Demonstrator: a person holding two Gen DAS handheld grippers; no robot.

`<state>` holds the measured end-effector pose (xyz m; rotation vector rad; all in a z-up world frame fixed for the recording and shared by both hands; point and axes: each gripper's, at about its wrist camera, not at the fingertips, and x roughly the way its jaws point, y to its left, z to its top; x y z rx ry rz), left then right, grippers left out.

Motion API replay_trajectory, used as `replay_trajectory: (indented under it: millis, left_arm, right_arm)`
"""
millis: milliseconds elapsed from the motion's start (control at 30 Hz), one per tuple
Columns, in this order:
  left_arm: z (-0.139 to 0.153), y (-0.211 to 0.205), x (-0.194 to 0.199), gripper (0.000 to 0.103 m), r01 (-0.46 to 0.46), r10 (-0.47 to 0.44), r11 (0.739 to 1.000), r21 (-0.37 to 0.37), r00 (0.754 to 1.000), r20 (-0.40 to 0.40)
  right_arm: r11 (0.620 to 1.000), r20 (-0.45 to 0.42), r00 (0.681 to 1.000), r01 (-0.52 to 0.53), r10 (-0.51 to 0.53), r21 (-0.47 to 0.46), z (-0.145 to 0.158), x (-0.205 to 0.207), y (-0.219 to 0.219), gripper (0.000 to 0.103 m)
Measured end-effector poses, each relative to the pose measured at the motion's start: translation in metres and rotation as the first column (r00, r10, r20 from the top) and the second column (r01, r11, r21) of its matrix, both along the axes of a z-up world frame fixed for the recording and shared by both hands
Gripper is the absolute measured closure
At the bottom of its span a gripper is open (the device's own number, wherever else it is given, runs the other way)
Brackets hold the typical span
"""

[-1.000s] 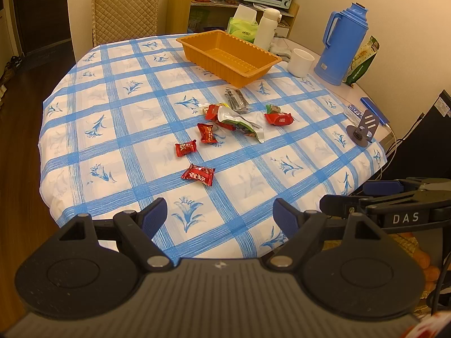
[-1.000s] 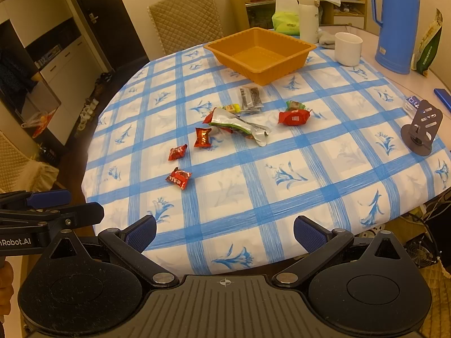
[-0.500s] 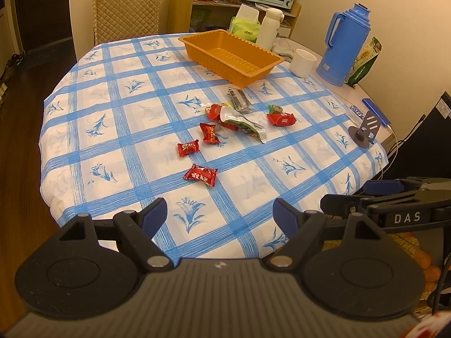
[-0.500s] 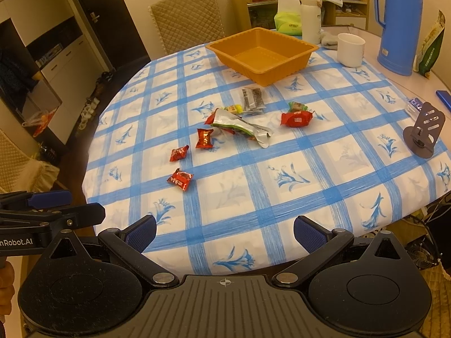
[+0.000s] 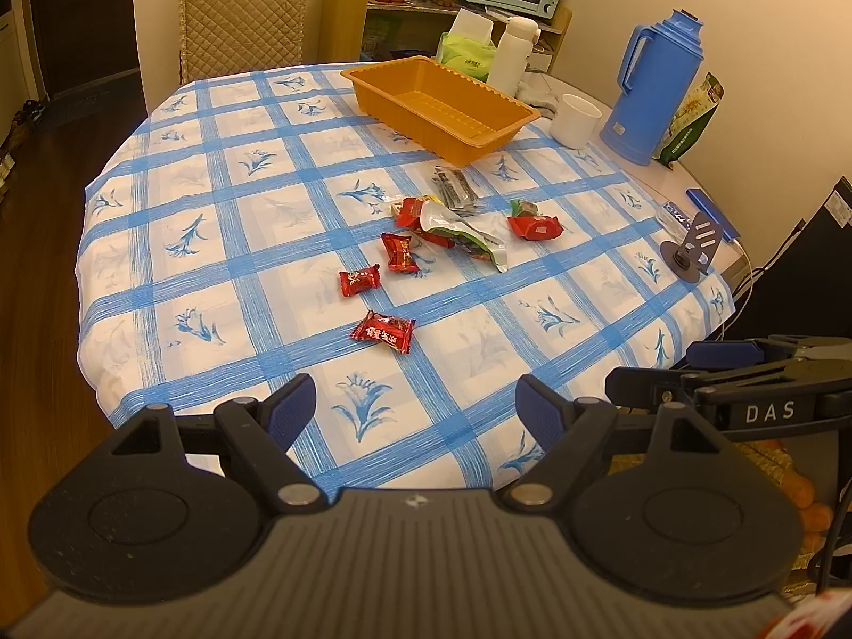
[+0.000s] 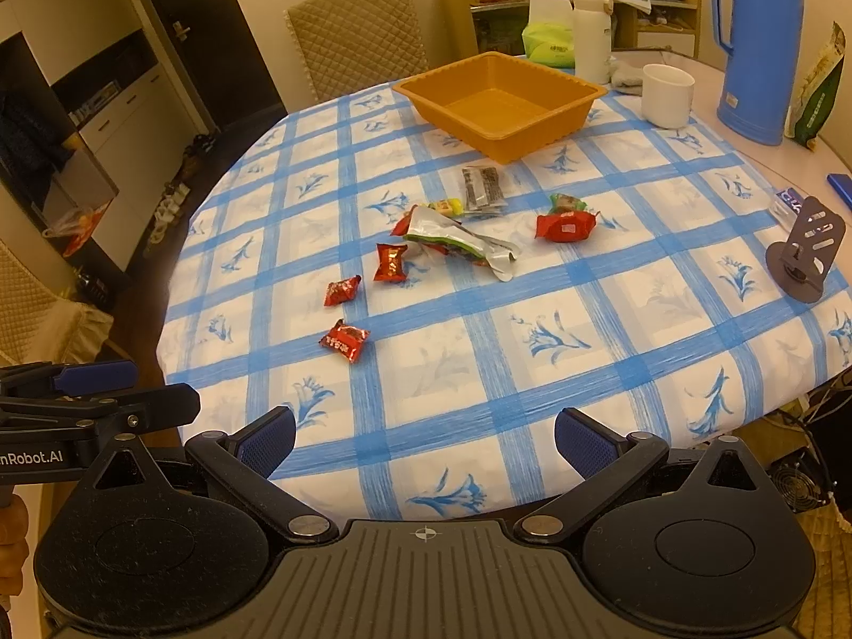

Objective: Organize snacks

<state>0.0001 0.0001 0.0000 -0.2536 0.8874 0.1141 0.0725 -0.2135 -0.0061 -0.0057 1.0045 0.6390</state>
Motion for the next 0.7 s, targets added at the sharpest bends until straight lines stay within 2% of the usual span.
replay_trajectory:
  millis: [700]
  left_arm:
    - [0.0000, 0.0000, 0.0000, 0.022, 0.001, -0.001, 1.000, -0.002, 1.000, 0.000]
  right_arm:
    - [1.000, 0.000, 1.000, 0.000, 0.000, 0.000, 0.0001, 0.0017, 0.0012, 0.000]
